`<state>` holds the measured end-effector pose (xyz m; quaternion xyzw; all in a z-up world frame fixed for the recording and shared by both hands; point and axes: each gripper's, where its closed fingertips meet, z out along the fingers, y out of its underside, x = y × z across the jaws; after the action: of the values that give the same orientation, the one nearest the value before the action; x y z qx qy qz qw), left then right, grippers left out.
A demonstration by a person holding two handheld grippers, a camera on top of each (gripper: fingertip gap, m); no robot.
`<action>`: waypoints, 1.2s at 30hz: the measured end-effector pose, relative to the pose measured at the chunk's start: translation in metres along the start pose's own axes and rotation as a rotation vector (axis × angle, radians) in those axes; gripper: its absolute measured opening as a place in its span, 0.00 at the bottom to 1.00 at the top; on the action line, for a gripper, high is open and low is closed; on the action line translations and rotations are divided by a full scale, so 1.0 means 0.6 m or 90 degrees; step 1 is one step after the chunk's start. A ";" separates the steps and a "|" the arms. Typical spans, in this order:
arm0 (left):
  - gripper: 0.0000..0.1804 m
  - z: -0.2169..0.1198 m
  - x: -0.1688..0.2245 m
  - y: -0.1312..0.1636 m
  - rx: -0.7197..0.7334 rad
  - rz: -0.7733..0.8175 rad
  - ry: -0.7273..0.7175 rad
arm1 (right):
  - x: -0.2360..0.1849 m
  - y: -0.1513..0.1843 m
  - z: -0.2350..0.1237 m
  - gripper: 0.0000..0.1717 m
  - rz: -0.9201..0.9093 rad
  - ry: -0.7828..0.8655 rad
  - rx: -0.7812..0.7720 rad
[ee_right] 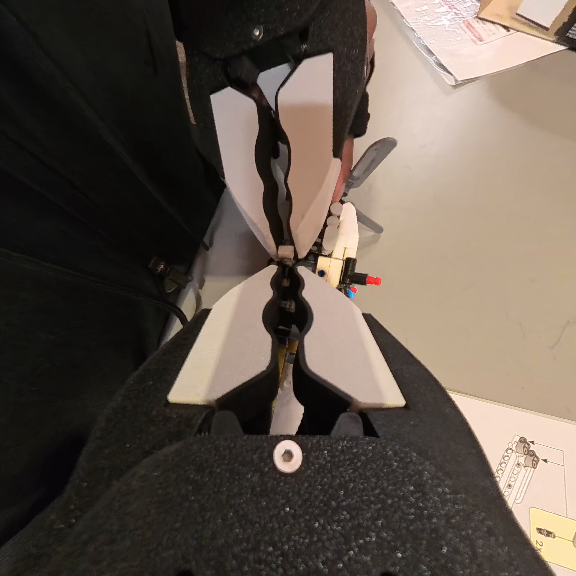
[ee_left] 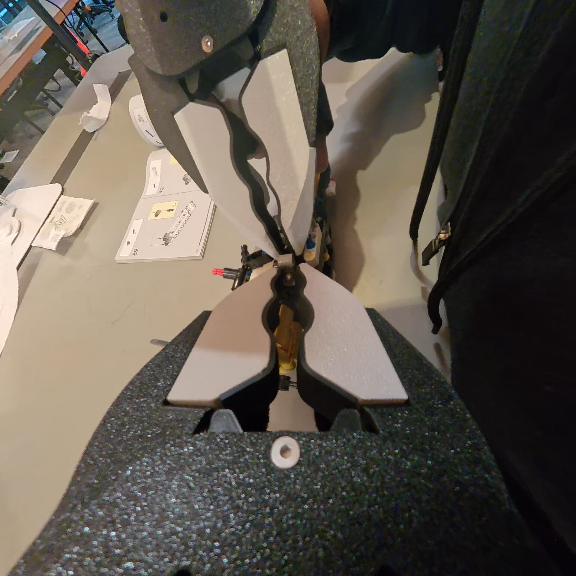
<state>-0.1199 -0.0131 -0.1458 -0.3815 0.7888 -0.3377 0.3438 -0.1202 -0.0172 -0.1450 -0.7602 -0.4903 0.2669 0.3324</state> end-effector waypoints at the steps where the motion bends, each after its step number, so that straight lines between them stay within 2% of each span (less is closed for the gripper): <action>1: 0.05 -0.001 0.000 0.000 0.001 -0.003 -0.001 | -0.001 0.000 0.000 0.03 0.001 -0.001 0.002; 6: 0.05 -0.004 -0.001 0.001 -0.002 0.009 -0.013 | 0.001 0.001 0.000 0.03 0.002 0.005 -0.003; 10: 0.05 -0.037 -0.027 0.007 0.007 -0.019 -0.043 | 0.034 0.025 -0.031 0.02 0.027 0.055 -0.030; 16: 0.05 -0.028 -0.032 0.013 0.000 -0.026 -0.048 | 0.031 0.016 -0.020 0.02 0.009 0.055 -0.019; 24: 0.05 -0.027 -0.036 0.003 0.085 -0.109 -0.035 | 0.047 0.014 -0.024 0.03 0.018 0.110 -0.001; 29: 0.05 -0.034 -0.040 -0.012 0.133 -0.153 -0.033 | 0.048 -0.011 -0.041 0.05 0.016 0.146 0.065; 36: 0.05 -0.060 -0.055 -0.041 0.174 -0.161 -0.061 | 0.028 0.005 -0.068 0.07 0.029 0.214 0.098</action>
<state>-0.1240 0.0121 -0.0974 -0.4429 0.6639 -0.4641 0.3843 -0.0822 -0.0124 -0.1223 -0.7775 -0.3885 0.1804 0.4605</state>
